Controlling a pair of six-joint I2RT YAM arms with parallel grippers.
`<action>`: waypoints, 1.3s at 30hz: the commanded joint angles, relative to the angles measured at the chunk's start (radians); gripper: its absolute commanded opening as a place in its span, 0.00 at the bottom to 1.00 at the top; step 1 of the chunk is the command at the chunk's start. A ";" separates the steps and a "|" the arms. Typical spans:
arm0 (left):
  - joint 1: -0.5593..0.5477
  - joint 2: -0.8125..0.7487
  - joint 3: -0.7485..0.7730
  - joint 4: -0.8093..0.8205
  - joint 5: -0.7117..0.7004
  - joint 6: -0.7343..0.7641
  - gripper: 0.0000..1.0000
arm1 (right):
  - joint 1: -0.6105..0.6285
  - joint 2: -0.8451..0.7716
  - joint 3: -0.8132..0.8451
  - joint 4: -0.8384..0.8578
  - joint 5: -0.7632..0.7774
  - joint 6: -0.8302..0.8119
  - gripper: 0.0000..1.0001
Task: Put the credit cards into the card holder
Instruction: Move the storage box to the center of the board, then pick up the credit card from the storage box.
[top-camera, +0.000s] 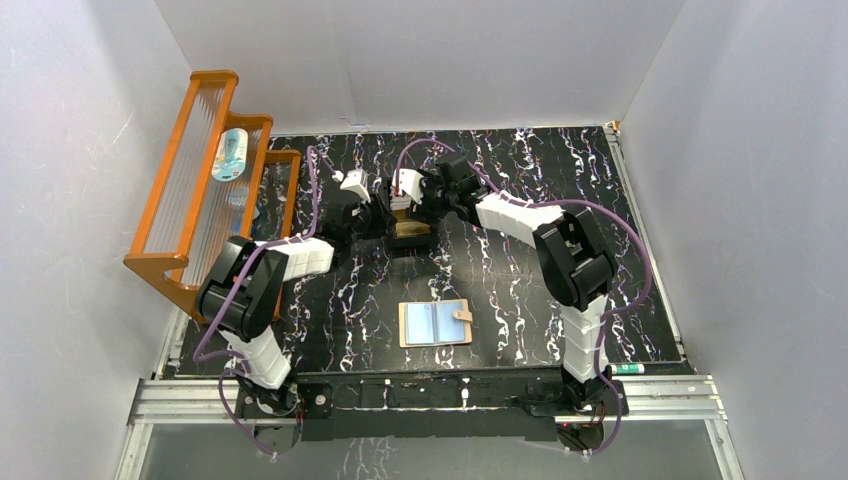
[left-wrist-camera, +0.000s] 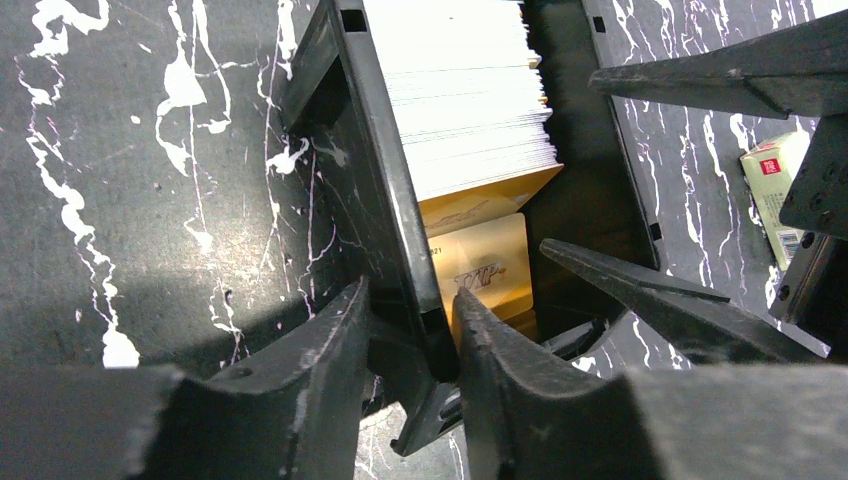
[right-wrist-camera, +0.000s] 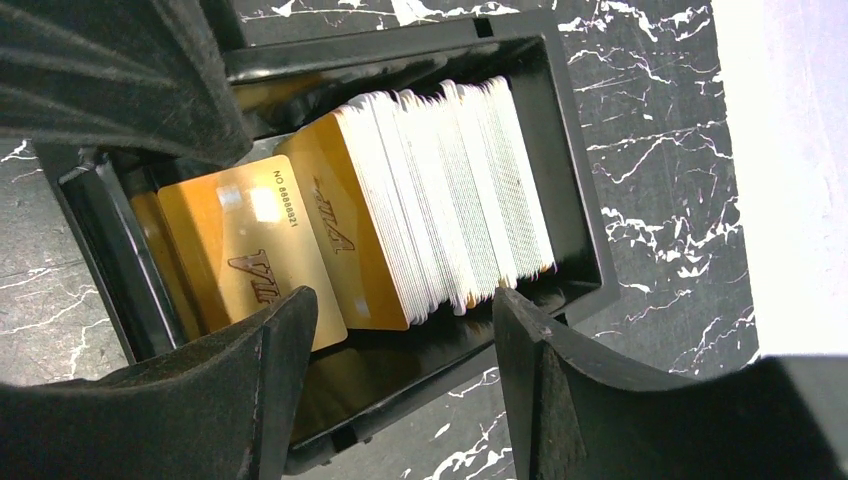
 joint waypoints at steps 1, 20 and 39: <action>-0.005 -0.024 0.001 -0.021 -0.026 0.031 0.27 | -0.002 -0.055 -0.001 0.036 -0.029 0.000 0.72; -0.060 -0.342 -0.196 -0.147 0.053 -0.036 0.22 | 0.185 -0.168 -0.171 -0.053 0.121 0.157 0.73; -0.061 -0.357 -0.215 -0.171 0.078 -0.043 0.22 | 0.236 -0.092 -0.162 -0.005 0.368 0.125 0.54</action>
